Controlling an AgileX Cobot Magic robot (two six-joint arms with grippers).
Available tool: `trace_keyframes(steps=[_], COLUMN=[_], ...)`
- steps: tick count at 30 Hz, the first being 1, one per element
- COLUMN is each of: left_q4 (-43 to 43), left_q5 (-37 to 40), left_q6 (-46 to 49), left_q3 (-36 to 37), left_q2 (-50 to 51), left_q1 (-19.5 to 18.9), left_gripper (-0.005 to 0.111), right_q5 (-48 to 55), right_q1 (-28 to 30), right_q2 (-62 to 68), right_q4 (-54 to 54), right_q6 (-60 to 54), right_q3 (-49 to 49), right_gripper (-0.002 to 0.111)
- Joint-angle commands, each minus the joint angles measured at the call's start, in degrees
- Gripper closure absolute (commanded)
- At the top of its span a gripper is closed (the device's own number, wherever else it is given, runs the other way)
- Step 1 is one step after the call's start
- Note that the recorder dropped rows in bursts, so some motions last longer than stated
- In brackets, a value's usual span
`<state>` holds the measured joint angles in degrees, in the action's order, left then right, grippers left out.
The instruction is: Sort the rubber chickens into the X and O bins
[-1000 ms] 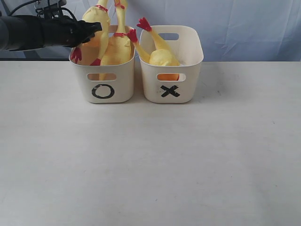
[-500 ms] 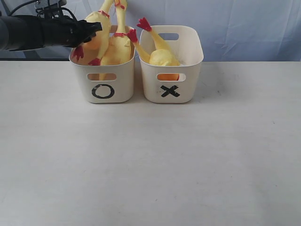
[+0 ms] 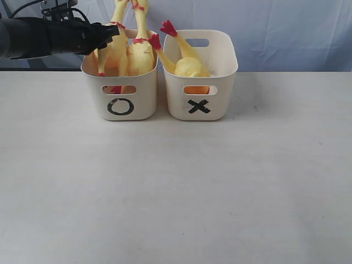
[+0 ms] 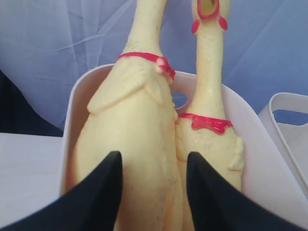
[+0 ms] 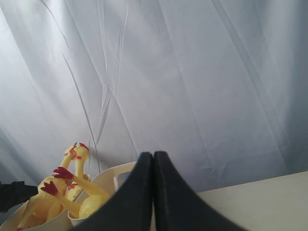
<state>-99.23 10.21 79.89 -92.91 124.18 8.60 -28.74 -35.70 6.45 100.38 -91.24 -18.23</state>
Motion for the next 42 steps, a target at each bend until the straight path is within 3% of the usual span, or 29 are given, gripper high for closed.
trace_keyframes(steps=[1,7,25,28,33,36,42], left_q4=[-0.71,-0.71,2.60,5.34,17.48,30.67,51.93], left_q5=[0.63,0.61,1.95,3.10,5.91,9.36,16.07], left_q6=[-0.08,-0.20,-0.20,-0.56,-8.79,-17.48,-36.94], left_q3=[-0.12,-0.12,-0.12,-0.12,-0.12,-0.12,0.00], left_q2=[-0.36,-0.36,-7.27,-8.46,-10.24,-11.33,-12.91], left_q1=[0.12,0.12,0.12,0.12,0.12,-0.41,-1.86], left_gripper=[0.059,0.043,0.044,0.052,0.088,0.107,0.107], right_q5=[-0.20,-0.20,-0.20,-0.20,-0.20,-0.20,-0.20], right_q1=[0.28,0.28,0.28,0.28,0.28,0.28,0.28], right_q2=[-0.40,-0.40,-0.40,-0.40,-0.40,-0.40,-0.40], right_q4=[-0.44,-0.44,-0.44,-0.44,-0.44,-0.44,-0.44], right_q6=[-0.21,-0.21,-0.21,-0.21,-0.21,-0.21,-0.21], right_q3=[0.22,0.22,0.22,0.22,0.22,0.22,0.22], right_gripper=[0.109,0.109,0.109,0.109,0.109,0.109,0.109])
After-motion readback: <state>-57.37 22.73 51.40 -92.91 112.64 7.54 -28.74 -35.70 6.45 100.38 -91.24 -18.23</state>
